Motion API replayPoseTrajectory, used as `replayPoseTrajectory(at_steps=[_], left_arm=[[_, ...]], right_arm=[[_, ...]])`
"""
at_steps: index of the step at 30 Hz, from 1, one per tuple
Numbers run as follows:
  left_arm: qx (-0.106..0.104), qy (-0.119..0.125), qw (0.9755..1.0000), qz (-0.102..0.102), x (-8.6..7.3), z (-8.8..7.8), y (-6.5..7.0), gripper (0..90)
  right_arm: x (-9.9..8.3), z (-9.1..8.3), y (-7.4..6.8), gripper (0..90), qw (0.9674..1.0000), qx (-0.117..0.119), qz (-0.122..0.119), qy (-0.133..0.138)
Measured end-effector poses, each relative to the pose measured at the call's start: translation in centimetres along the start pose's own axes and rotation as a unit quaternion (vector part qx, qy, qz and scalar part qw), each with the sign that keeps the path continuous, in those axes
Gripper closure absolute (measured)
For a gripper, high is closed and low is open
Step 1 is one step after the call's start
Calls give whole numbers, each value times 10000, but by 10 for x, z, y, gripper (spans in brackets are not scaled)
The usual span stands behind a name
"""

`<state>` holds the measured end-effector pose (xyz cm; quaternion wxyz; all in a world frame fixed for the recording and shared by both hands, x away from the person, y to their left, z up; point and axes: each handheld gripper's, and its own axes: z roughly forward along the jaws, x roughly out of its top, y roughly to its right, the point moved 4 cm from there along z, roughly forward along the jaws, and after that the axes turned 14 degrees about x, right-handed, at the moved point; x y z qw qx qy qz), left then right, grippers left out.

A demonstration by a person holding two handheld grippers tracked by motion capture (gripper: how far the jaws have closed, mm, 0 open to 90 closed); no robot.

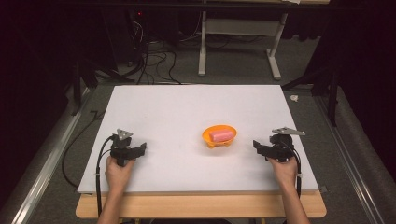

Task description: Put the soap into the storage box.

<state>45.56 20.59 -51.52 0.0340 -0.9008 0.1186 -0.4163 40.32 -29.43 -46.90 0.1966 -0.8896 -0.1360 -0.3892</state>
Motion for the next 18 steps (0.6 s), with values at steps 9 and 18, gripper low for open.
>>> replayPoseTrajectory(at_steps=[9, 18], left_arm=[[1, 1, 10000, 2, 0, 0, 0, 264], [1, 1, 10000, 1, 0, 0, 0, 264]], right_arm=[[-6, 9, 3, 256, 9998, -159, -48, -83], [-9, 18, 2, 247, 9996, -221, -149, -107]])
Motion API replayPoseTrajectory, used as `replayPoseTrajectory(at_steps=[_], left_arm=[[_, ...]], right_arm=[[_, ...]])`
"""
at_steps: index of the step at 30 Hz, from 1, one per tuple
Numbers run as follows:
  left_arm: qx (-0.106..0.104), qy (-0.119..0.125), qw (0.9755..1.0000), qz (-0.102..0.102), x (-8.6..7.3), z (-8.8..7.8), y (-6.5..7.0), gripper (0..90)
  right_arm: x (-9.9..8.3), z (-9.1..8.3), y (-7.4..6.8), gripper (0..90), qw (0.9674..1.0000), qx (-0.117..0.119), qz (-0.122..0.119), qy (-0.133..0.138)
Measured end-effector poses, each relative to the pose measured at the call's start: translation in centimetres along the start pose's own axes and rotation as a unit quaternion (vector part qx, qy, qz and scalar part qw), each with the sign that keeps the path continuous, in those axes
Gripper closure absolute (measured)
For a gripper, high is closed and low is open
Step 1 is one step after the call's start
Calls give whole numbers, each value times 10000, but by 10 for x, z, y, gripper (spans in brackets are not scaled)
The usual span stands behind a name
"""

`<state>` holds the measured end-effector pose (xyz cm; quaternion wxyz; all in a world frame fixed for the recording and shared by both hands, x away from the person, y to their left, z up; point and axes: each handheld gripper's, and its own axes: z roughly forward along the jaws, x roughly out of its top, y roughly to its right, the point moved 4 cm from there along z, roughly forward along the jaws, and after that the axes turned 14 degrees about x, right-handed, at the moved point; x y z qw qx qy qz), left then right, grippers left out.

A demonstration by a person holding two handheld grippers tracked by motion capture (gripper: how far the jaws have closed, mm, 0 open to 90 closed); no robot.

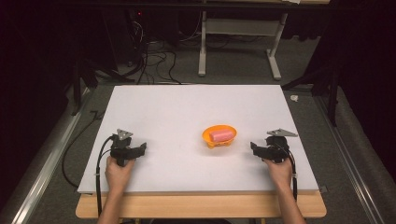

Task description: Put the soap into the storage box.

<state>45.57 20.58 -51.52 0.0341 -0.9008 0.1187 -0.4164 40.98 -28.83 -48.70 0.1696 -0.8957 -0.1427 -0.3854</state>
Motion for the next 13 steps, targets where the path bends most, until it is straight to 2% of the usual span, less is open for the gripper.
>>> replayPoseTrajectory(at_steps=[5, 7, 9, 13], left_arm=[[0, 0, 10000, 0, 0, 0, 0, 264], [1, 1, 10000, -2, 0, 0, 0, 264], [-1, 1, 10000, -1, 0, 0, 0, 264], [6, 2, 10000, 4, 0, 0, 0, 264]], right_arm=[[-4, 8, -1, 219, 9998, -34, -6, -172], [-10, 17, 0, 180, 9989, -40, -17, -468], [-15, 20, -3, 167, 9991, -119, -193, -355], [-15, 20, -2, 166, 9992, -100, -193, -321]])
